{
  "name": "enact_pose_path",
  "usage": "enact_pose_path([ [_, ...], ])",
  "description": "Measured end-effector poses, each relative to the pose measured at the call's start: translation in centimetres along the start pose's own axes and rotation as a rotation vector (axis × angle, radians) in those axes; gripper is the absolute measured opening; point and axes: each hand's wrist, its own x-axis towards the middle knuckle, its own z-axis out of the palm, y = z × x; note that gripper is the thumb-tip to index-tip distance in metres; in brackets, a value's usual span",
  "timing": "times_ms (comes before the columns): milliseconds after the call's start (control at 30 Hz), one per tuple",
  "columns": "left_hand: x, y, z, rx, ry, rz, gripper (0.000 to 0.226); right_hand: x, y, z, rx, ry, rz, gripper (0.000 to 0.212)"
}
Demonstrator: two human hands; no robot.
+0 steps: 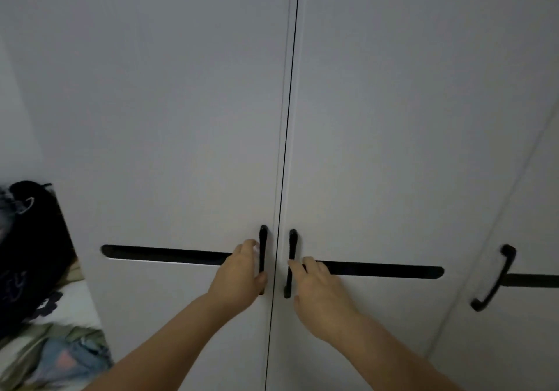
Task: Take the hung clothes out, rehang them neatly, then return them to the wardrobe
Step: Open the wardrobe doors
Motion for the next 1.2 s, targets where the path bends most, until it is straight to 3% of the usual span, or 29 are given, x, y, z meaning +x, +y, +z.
enact_pose_path([
  [233,0.9,0.2,1.5,-0.26,0.005,-0.097,0.028,2.2,0.5,2.5,0.048,-0.021,-0.066,0.07],
  [633,-4.8,-0.5,-0.1,-0.338,-0.067,-0.076,0.045,-1.0,-0.8,4.6,0.354,-0.151,-0.004,0.074],
  [800,-9.6,-0.5,-2.1,-0.288,-0.088,-0.097,0.052,-4.2,-3.3,5.4,0.601,-0.126,-0.022,0.054],
  [1000,-15.1,-1.9,-4.4,-0.258,-0.091,-0.098,0.053,-8.8,-6.7,6.1,0.693,-0.085,-0.08,0.039],
  [1200,-20.8,-4.8,-7.0,-0.274,-0.069,-0.105,0.055,-12.8,-11.4,6.3,0.712,-0.115,-0.177,0.038],
])
